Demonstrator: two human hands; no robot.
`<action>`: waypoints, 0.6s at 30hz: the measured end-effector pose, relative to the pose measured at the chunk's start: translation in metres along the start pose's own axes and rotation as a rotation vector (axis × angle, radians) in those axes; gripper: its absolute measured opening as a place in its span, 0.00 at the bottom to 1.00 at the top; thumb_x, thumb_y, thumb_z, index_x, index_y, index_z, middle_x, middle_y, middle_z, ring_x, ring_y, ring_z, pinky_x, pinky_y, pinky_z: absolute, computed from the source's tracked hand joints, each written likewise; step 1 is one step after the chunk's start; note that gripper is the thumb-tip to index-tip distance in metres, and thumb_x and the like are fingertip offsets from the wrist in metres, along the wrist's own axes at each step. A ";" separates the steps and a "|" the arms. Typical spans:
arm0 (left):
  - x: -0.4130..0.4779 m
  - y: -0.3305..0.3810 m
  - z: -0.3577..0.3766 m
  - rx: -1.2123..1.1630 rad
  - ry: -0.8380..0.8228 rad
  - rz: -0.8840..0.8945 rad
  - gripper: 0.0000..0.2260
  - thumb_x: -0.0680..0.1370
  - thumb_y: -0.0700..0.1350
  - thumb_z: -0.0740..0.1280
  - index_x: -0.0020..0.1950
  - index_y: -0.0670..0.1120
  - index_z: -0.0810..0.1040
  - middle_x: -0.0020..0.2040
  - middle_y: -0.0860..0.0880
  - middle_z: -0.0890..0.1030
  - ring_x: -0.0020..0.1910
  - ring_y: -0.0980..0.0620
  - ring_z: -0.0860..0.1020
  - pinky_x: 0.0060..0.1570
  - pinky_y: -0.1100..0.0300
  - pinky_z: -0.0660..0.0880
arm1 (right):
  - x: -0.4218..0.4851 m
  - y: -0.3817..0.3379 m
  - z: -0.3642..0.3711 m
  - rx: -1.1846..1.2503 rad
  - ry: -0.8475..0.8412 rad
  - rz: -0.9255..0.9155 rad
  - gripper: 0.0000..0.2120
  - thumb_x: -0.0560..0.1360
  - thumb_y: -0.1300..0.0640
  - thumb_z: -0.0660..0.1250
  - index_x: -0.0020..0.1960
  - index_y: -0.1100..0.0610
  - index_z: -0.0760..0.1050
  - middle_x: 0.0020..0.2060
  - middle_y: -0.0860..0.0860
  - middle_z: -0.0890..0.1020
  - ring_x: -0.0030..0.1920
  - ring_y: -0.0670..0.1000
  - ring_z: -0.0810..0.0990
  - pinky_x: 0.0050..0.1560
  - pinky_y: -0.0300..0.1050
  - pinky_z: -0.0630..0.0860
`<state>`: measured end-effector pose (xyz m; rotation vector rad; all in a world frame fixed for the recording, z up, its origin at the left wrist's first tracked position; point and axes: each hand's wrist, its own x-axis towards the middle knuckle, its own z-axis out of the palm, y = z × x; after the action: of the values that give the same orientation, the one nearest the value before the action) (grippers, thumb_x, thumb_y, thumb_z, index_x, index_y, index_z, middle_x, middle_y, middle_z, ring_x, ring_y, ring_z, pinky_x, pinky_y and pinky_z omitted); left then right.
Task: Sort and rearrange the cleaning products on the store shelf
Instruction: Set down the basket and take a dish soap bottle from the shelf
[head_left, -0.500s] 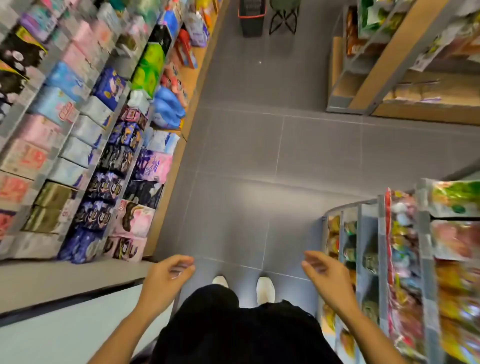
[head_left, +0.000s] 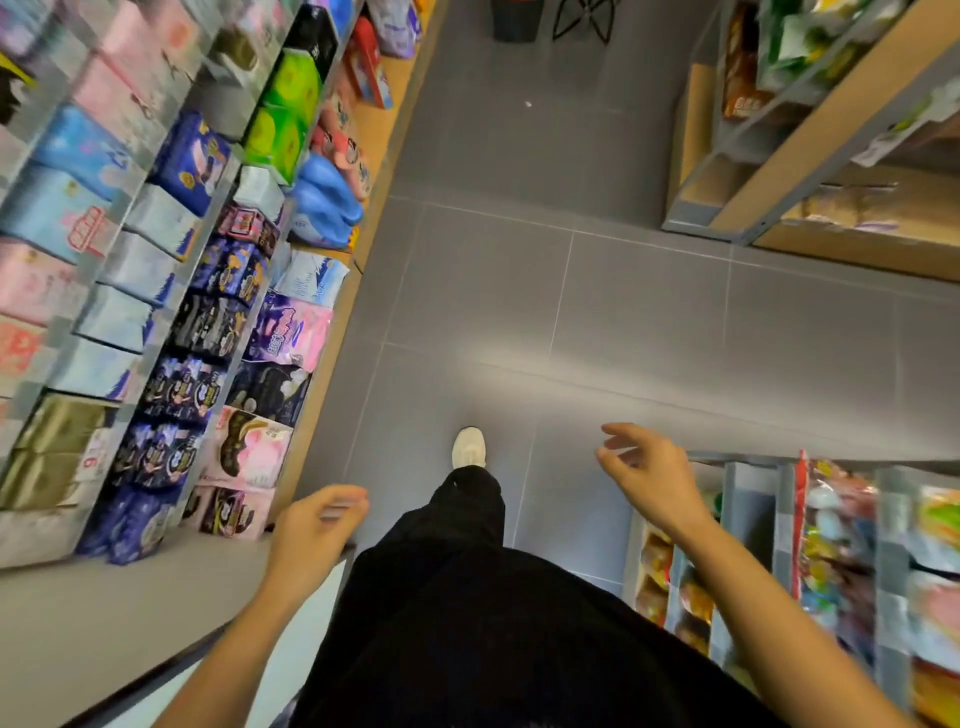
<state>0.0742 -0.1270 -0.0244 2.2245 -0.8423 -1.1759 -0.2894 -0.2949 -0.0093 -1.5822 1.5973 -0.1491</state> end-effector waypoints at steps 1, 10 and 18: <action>0.018 0.010 -0.004 0.008 -0.011 -0.003 0.06 0.79 0.44 0.72 0.55 0.50 0.84 0.50 0.55 0.85 0.50 0.58 0.81 0.43 0.70 0.75 | 0.012 -0.008 -0.003 -0.002 0.007 0.016 0.17 0.78 0.51 0.69 0.66 0.52 0.77 0.52 0.49 0.84 0.47 0.48 0.82 0.51 0.46 0.79; 0.180 0.128 -0.040 0.103 -0.146 0.131 0.06 0.78 0.44 0.72 0.54 0.53 0.83 0.50 0.56 0.84 0.51 0.58 0.81 0.54 0.61 0.76 | 0.104 -0.061 -0.040 0.044 0.057 0.190 0.15 0.78 0.54 0.69 0.64 0.53 0.79 0.50 0.50 0.84 0.46 0.48 0.83 0.53 0.48 0.79; 0.322 0.265 -0.024 0.151 -0.194 0.227 0.06 0.78 0.42 0.73 0.53 0.51 0.84 0.48 0.57 0.85 0.48 0.62 0.82 0.50 0.69 0.74 | 0.213 -0.072 -0.092 0.163 0.127 0.306 0.13 0.78 0.54 0.70 0.62 0.54 0.79 0.50 0.51 0.85 0.45 0.45 0.82 0.53 0.50 0.79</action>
<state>0.1583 -0.5360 -0.0148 2.0839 -1.2643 -1.2667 -0.2556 -0.5350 -0.0081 -1.2093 1.8559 -0.2111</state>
